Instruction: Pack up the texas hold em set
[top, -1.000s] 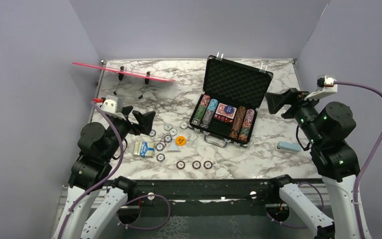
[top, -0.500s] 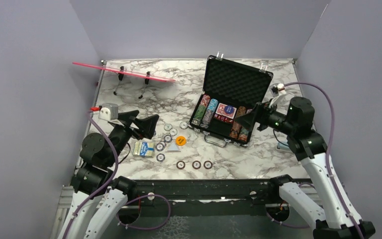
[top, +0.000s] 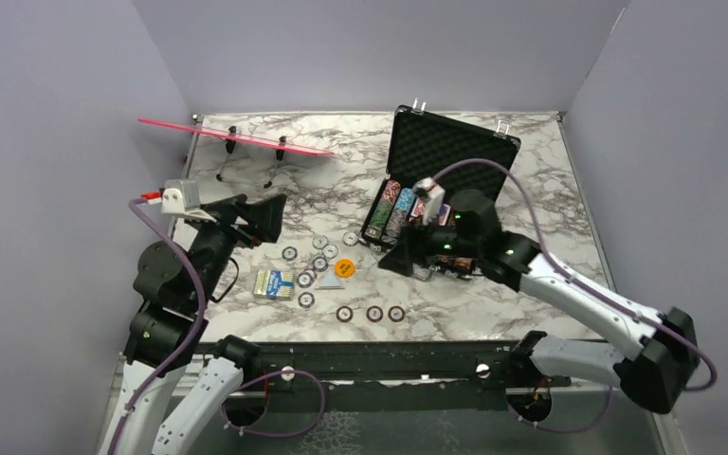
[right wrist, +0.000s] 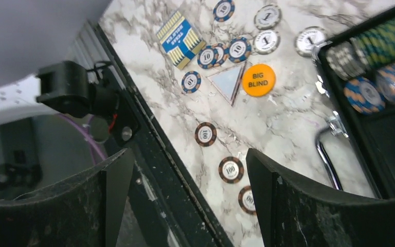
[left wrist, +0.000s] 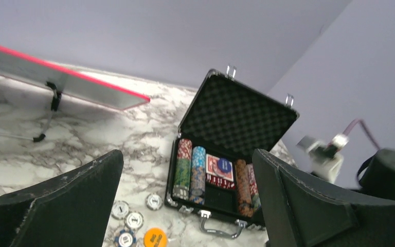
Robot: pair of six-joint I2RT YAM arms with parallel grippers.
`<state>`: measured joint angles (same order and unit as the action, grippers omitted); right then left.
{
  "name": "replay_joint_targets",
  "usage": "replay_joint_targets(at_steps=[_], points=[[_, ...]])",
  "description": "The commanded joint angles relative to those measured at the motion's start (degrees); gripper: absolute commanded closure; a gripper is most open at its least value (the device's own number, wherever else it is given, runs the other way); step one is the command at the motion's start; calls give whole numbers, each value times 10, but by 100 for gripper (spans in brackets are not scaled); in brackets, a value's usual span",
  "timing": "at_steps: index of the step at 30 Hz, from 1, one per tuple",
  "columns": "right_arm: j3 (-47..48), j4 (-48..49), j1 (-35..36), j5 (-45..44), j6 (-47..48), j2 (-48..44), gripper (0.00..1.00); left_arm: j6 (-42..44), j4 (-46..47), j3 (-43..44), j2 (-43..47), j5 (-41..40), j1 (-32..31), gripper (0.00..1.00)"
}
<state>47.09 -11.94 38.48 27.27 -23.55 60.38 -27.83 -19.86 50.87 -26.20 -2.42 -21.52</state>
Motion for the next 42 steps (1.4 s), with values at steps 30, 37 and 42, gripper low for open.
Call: replay_joint_targets(at_steps=[30,37,42], points=[[743,-175,335,-286,323,802,1,87,-158,290,-212,-184,-3,1],[795,-250,323,-280,333,855,0,87,-148,281,-219,-172,-3,1],[809,-267,314,-236,332,858,12,85,-142,273,-221,-159,-4,1]])
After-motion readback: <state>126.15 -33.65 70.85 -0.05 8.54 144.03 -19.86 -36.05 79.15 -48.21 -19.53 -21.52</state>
